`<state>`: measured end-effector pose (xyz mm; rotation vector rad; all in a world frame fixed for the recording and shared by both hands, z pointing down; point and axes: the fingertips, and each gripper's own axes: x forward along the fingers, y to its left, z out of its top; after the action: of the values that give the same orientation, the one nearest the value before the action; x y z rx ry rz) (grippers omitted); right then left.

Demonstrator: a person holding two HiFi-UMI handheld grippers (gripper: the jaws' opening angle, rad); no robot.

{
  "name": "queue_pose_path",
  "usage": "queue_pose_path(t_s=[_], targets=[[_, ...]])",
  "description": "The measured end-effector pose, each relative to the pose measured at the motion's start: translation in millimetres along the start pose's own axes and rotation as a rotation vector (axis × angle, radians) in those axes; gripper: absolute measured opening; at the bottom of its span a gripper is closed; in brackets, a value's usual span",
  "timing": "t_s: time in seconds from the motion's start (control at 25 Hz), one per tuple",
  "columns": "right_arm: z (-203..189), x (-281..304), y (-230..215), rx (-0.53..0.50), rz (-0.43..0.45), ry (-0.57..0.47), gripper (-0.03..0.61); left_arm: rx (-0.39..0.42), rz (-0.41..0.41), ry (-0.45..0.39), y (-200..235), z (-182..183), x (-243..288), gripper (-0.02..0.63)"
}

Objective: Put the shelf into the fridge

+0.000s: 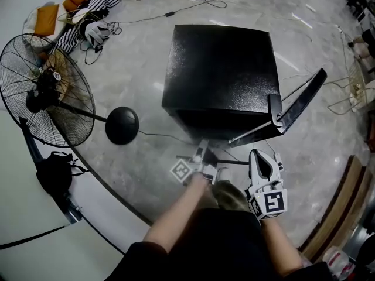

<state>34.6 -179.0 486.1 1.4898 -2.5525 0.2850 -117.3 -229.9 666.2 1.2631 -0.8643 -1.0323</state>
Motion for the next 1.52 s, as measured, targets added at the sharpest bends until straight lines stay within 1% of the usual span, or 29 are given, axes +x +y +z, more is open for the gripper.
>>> queue_pose_path(t_s=[0.16,0.36,0.64,0.92,1.12,1.24,1.52], targets=[[1,1,-1,0.009,-0.008,-0.006,0.0,0.032,0.027,0.005,7,3,3,0.017],[-2,-3,-4,0.014,-0.013,0.0,0.0,0.015,0.009,0.0,5,1,12,0.017],[-7,-7,-12,0.019,-0.035,0.011,0.0,0.025,0.019,-0.001,10,0,19,0.017],[-10,-11,-20,0.027,-0.043,0.006,0.0,0.046,-0.015,-0.005,-2,0,20,0.017],[-8,-11,-27,0.028,-0.049,-0.001,0.0,0.061,0.011,-0.019,5,5,27,0.017],[-10,-12,-31,0.027,-0.052,0.004,0.0,0.055,0.006,-0.025,7,4,29,0.017],[-15,-12,-36,0.033,-0.055,0.016,0.0,0.069,0.0,-0.032,16,6,32,0.018]])
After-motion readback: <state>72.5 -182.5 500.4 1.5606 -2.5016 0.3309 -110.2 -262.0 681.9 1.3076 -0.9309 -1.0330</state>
